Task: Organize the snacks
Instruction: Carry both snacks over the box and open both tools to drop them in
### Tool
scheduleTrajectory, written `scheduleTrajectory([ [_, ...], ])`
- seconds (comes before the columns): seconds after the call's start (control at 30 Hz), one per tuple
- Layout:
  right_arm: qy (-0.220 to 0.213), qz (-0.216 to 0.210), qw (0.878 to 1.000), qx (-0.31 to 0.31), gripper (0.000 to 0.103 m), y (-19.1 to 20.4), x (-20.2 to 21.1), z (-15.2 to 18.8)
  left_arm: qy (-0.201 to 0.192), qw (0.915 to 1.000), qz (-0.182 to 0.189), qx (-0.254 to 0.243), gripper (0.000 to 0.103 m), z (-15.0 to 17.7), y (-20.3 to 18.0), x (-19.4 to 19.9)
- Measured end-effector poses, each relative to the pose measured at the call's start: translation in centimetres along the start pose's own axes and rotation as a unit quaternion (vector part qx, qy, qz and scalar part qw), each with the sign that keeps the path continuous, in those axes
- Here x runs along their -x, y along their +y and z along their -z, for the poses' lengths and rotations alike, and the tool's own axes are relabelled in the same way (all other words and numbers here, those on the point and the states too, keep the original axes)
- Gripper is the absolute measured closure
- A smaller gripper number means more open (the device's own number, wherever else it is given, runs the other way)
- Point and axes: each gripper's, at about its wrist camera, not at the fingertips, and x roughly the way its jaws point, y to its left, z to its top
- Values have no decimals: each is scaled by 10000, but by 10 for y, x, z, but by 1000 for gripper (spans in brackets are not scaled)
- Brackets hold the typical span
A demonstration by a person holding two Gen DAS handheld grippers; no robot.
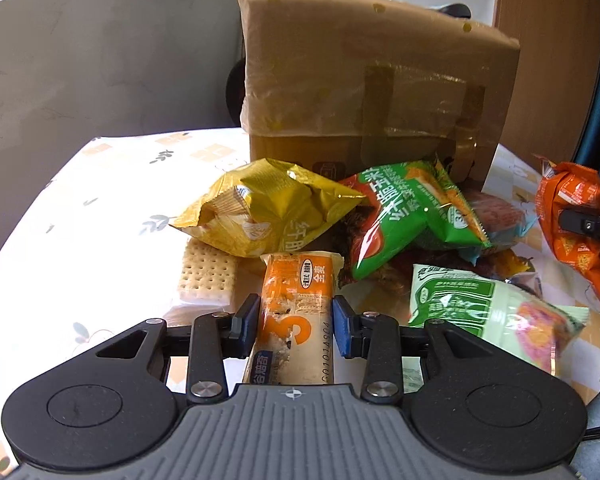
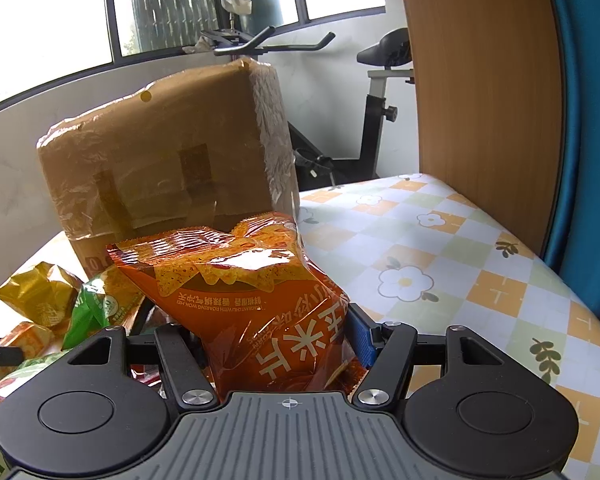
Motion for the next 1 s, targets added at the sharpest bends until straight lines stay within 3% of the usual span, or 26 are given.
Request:
scheduleTrajectory([
  [0.5,-376,-218,9990,104,43,9,31,-24,-907,9959,-63,-19,63,-31,-9,59],
  [1.0,-1245,-509,9902,367,43,9,51,-128,-1980,9797,-323,-62,63,-108,-6,88],
])
